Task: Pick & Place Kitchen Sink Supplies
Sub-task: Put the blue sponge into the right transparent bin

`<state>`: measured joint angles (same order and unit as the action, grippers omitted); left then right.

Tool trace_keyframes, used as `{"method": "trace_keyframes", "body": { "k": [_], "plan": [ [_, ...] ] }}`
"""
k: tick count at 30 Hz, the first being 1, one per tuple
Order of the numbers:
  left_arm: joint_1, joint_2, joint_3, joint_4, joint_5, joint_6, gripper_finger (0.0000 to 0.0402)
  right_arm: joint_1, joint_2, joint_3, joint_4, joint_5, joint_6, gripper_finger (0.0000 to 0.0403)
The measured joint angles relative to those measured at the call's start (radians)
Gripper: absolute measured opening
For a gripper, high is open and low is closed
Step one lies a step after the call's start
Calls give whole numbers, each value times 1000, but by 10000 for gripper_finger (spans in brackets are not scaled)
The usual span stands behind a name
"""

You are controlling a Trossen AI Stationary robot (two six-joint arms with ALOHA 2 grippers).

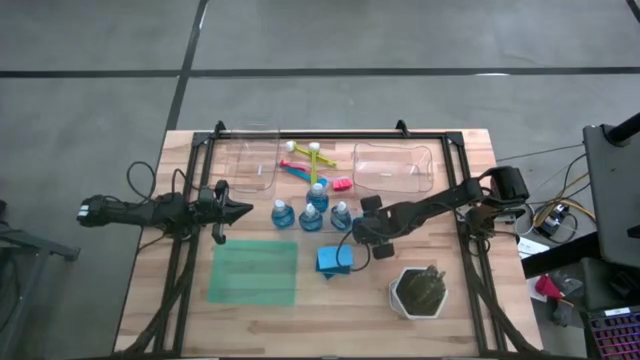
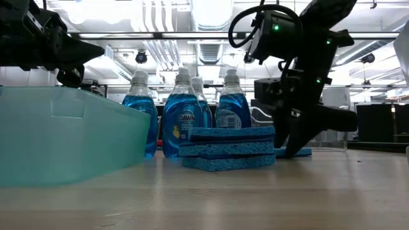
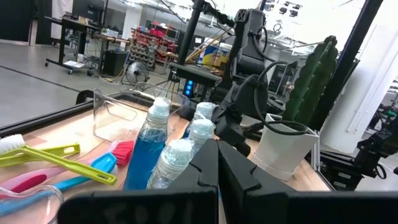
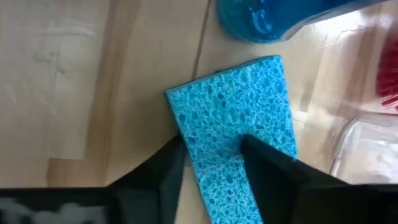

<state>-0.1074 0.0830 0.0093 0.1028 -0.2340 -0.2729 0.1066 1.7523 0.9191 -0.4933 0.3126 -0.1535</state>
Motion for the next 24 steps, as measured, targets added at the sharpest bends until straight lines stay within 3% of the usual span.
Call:
{"method": "trace_keyframes", "body": {
  "k": [7, 11, 24],
  "plan": [
    [0, 0, 0, 0, 0, 0, 0, -4, 4, 21, 8, 6, 21, 21],
    [0, 0, 0, -1, 0, 0, 0, -1, 4, 43, -17, 1, 28, 12],
    [0, 0, 0, -1, 0, 0, 0, 28, 4, 252, -331, -14, 127, 8]
  ]
}}
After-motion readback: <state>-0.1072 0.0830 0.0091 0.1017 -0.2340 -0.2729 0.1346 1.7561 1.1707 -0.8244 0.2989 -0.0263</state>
